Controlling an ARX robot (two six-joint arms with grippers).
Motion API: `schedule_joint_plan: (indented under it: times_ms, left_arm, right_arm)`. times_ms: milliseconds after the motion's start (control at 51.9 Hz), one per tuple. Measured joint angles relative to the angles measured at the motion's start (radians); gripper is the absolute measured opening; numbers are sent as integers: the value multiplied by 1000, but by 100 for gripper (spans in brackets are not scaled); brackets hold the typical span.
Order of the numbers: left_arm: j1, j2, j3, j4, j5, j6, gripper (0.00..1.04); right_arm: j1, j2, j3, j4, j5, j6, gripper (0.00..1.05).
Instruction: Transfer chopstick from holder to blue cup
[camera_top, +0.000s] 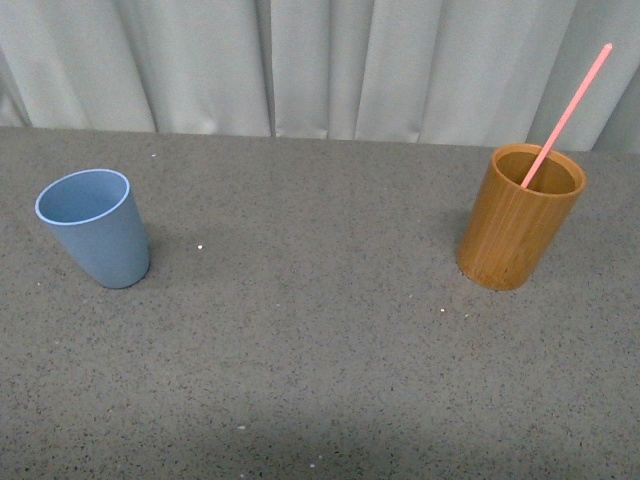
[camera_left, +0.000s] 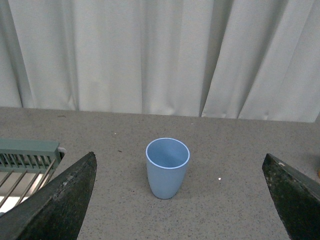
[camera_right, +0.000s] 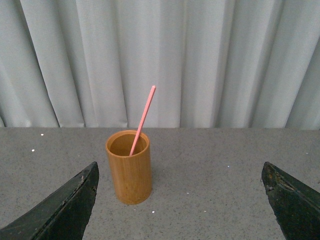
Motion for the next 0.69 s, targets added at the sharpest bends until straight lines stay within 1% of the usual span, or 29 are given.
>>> schedule_joint_plan:
  times_ms: [694]
  left_arm:
    - [0,0,0,0,0,0,98]
  right_arm:
    - [0,0,0,0,0,0,95]
